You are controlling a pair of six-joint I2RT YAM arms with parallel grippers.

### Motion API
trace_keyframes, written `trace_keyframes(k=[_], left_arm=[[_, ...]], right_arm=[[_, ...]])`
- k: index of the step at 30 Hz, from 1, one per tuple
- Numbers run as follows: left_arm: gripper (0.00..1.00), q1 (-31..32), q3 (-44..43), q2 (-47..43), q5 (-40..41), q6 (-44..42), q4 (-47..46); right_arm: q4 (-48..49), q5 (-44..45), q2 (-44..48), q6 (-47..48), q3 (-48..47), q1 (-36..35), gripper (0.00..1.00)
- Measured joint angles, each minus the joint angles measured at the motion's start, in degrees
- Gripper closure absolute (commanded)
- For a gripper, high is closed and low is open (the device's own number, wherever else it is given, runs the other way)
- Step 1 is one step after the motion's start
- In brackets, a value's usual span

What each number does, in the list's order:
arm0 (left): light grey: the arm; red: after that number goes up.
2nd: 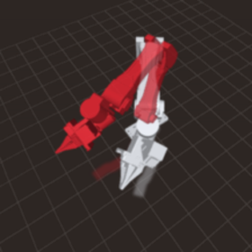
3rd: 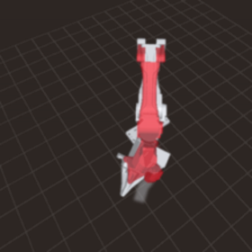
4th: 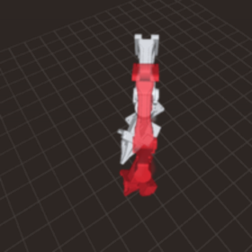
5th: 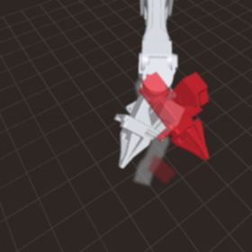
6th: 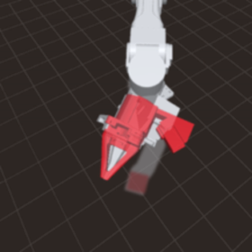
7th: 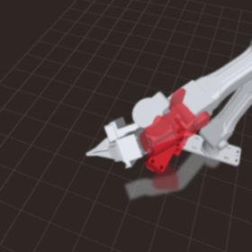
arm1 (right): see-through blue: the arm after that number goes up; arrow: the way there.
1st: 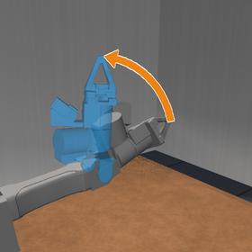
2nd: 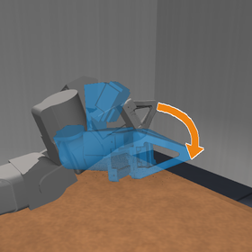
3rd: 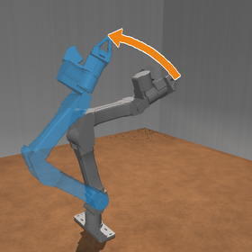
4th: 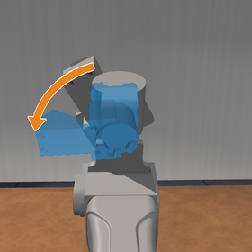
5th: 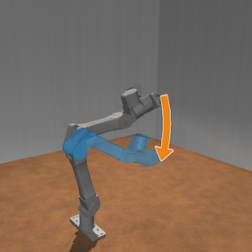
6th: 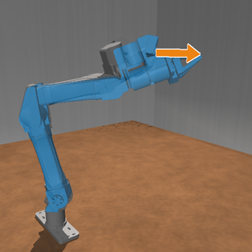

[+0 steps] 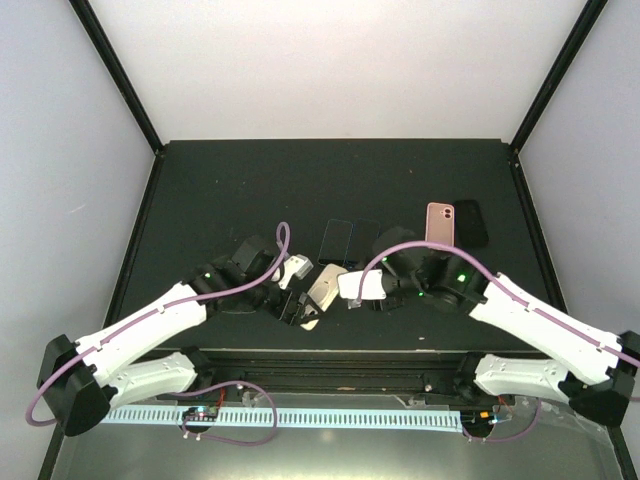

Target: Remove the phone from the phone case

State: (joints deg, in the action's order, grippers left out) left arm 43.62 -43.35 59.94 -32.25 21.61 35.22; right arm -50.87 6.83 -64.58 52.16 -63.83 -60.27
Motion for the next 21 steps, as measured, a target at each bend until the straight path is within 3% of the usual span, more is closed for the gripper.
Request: trace_keyframes(k=[8, 21], left_arm=[[0.56, 0.7, -0.3, 0.9, -3.8, -0.6, 0.6], [0.58, 1.1, -0.5, 1.7, -6.6, -2.0, 1.7]], right_arm=[[2.8, 11.0, -3.7, 4.8, 1.9, -6.7, 0.51], [5.7, 16.7, -4.9, 11.1, 5.3, -9.9, 0.76]])
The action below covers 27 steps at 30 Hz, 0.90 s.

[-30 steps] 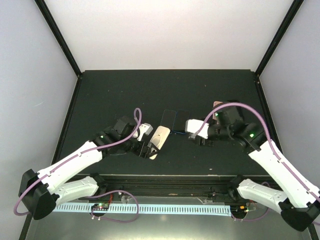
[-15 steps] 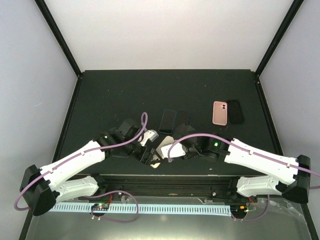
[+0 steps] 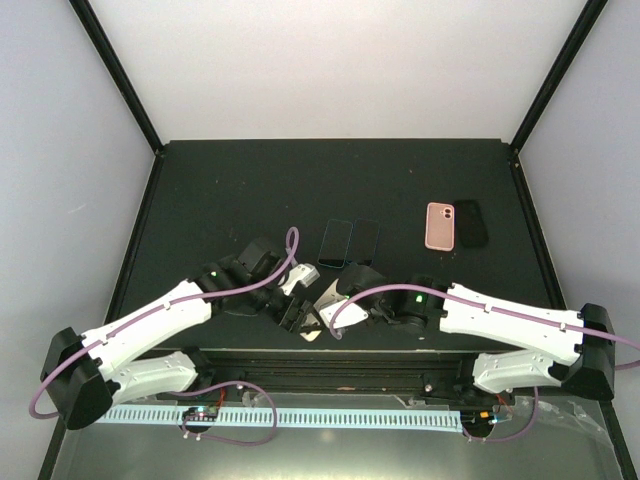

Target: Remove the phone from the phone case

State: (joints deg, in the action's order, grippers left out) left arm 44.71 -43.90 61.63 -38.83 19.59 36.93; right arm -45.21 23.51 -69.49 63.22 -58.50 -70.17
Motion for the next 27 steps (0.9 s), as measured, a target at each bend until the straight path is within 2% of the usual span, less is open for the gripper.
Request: trace_keyframes(k=[4, 7, 11, 12, 19, 23, 27], left_arm=[[0.52, 0.0, -0.3, 0.5, -0.2, -0.6, 0.8], [0.27, 0.0, -1.0, 1.1, -0.3, -0.8, 1.3], [0.05, -0.1, -1.6, 1.1, 0.1, -1.0, 2.1], [0.03, -0.1, -1.7, 1.0, 0.4, -1.2, 2.2], [0.01, -3.1, -8.9, -3.1, 10.3, -1.4, 3.0], [0.01, -4.4, -9.1, -12.3, 16.6, 0.1, -3.3], [0.02, -4.5, -4.4, -21.2, 18.6, 1.7, -15.5]], right_arm=[[0.7, 0.6, 0.0, 0.7, 0.7, -0.3, 0.86], [0.6, 1.3, 0.0, 1.9, 1.1, -0.5, 0.92], [0.5, 1.8, 0.5, 2.8, 1.9, -0.7, 0.96], [0.7, 1.9, 0.7, 2.6, 2.0, -0.7, 0.97], [-1.8, -0.9, 3.0, 0.2, 2.1, 1.0, 0.99], [-2.3, -4.1, 5.7, -2.6, 2.7, 4.6, 0.99], [-3.8, -14.2, 7.9, -8.4, 2.7, 15.1, 0.99]])
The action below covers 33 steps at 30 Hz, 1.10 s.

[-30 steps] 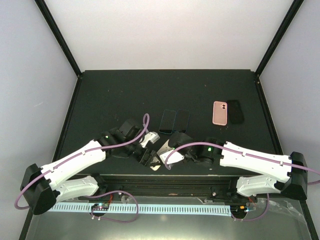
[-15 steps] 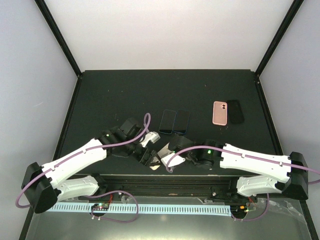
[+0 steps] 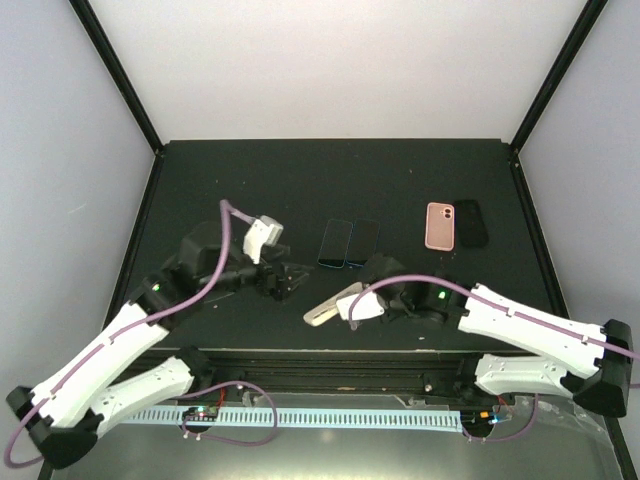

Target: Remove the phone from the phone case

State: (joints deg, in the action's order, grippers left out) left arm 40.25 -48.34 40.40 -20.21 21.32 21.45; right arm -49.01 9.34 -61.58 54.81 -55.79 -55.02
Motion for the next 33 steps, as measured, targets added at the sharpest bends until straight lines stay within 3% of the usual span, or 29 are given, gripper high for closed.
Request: trace_keyframes(k=[7, 13, 17, 20, 27, 33], left_arm=[[0.13, 0.0, 16.3, -5.5, -0.4, 1.1, -20.9], [0.14, 0.0, 19.3, -0.5, -6.2, 2.8, -31.4], [0.21, 1.4, 19.3, 1.7, -9.3, 4.0, -36.1], [0.27, 2.6, 19.3, 2.6, -10.8, 4.5, -39.0], [0.55, 4.6, 19.3, 6.4, -13.3, 6.2, -46.1], [0.66, 6.5, 19.3, 8.6, -13.5, 5.9, -48.0]], right_arm=[[-3.8, -25.4, 1.2, -14.4, -3.7, 18.9, 0.99], [-6.4, -45.8, 0.9, -24.3, -5.6, 23.4, 0.99], [-7.5, -54.6, -0.6, -27.6, -6.6, 24.6, 0.99], [-8.1, -58.7, -1.6, -28.9, -6.6, 25.0, 0.99], [-8.2, -65.5, -2.8, -31.4, -6.6, 25.3, 0.99], [-8.4, -67.9, -2.8, -31.8, -6.4, 25.5, 0.99]])
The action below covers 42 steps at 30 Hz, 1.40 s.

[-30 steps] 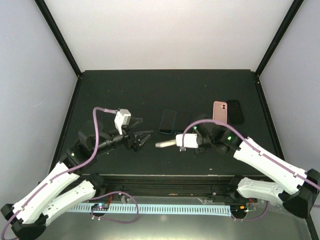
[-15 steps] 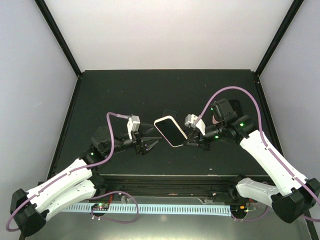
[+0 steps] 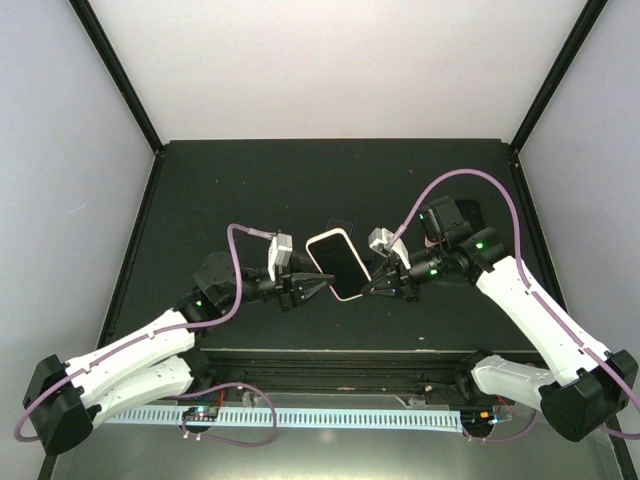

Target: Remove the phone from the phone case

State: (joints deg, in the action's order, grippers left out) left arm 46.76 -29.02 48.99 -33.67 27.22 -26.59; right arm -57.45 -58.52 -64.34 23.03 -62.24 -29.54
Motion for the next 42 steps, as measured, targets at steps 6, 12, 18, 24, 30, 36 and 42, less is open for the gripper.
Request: trace_keyframes(k=[6, 12, 18, 24, 30, 36, 42], left_arm=[[0.7, 0.2, 0.0, 0.0, 0.7, -0.2, -0.4], [0.69, 0.3, -1.4, 0.5, 1.0, -0.4, -0.4], [0.67, 0.5, -3.0, 0.5, 3.4, -1.9, 0.1], [0.81, 0.6, -3.3, 0.6, 5.2, -2.8, 0.3], [0.95, 0.6, -5.3, 1.7, 4.0, -2.1, 0.5], [0.98, 0.6, -6.5, 1.7, 2.2, -2.2, 2.3], [0.99, -0.3, -10.7, 0.9, -1.0, -4.7, 10.5]], right_arm=[[0.0, -1.1, 0.0, 0.0, 0.1, 0.0, 0.99], [0.1, -2.0, 0.0, 0.0, 0.1, 0.0, 0.99], [0.5, -2.1, 0.4, 0.0, 0.8, 0.1, 0.99], [0.5, -2.1, 0.4, 0.0, 1.0, 0.1, 0.99], [1.3, -2.0, 0.5, 1.0, 1.0, 0.3, 0.98], [-1.1, -1.9, 0.4, 3.8, -0.2, 0.4, 0.73], [-10.3, -1.7, -1.2, 14.7, -8.0, 0.4, 0.51]])
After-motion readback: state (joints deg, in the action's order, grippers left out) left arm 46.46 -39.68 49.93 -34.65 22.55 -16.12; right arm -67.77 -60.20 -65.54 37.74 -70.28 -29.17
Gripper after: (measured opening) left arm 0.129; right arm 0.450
